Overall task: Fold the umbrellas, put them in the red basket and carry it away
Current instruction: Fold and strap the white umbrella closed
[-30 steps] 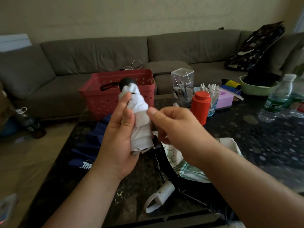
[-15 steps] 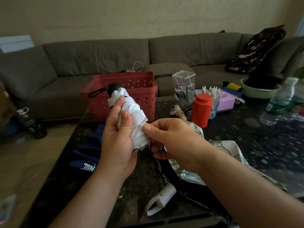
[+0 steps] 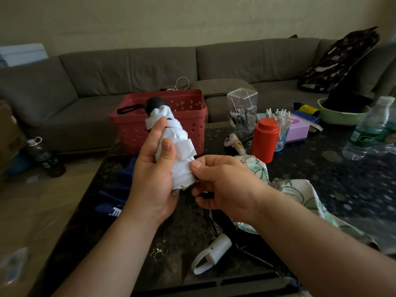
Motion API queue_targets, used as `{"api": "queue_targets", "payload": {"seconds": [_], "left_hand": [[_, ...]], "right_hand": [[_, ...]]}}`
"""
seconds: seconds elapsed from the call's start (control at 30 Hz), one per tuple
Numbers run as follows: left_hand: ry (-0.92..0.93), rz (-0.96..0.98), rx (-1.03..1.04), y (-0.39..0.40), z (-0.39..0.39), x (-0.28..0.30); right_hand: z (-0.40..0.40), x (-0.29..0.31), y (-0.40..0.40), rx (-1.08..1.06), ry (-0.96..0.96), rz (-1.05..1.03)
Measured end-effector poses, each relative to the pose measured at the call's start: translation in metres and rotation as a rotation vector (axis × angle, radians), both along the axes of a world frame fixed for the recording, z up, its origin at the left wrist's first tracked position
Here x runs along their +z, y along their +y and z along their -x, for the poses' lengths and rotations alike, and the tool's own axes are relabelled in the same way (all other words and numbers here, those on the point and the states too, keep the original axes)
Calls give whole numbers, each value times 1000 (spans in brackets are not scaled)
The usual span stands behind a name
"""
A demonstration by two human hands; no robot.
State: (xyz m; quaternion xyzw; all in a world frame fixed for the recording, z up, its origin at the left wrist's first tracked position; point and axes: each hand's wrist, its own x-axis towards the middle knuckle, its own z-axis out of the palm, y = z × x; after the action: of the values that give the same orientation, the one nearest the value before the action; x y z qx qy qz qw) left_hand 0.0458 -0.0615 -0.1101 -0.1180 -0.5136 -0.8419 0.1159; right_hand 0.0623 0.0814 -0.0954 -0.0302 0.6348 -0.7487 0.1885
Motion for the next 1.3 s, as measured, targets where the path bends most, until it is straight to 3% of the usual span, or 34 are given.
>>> {"api": "queue_targets", "payload": {"seconds": [0.13, 0.43, 0.6, 0.67, 0.83, 1.07, 1.2, 1.3], "left_hand": [[37, 43, -9, -2, -1, -4], [117, 156, -66, 1, -1, -14], [80, 192, -80, -1, 4, -21], [56, 217, -111, 1, 4, -23], [40, 221, -93, 15, 1, -27], [17, 159, -91, 10, 8, -27], [-15, 268, -118, 12, 10, -33], [-31, 246, -104, 10, 13, -35]], "right_hand": [[4, 15, 16, -62, 215, -182], [6, 10, 13, -148, 405, -379], [-1, 6, 9, -319, 862, -718], [-2, 9, 5, -391, 957, -764], [4, 21, 9, -479, 875, -720], [3, 24, 12, -433, 669, -550], [-5, 32, 1, -417, 742, -551], [-3, 35, 4, -437, 703, -527]]}}
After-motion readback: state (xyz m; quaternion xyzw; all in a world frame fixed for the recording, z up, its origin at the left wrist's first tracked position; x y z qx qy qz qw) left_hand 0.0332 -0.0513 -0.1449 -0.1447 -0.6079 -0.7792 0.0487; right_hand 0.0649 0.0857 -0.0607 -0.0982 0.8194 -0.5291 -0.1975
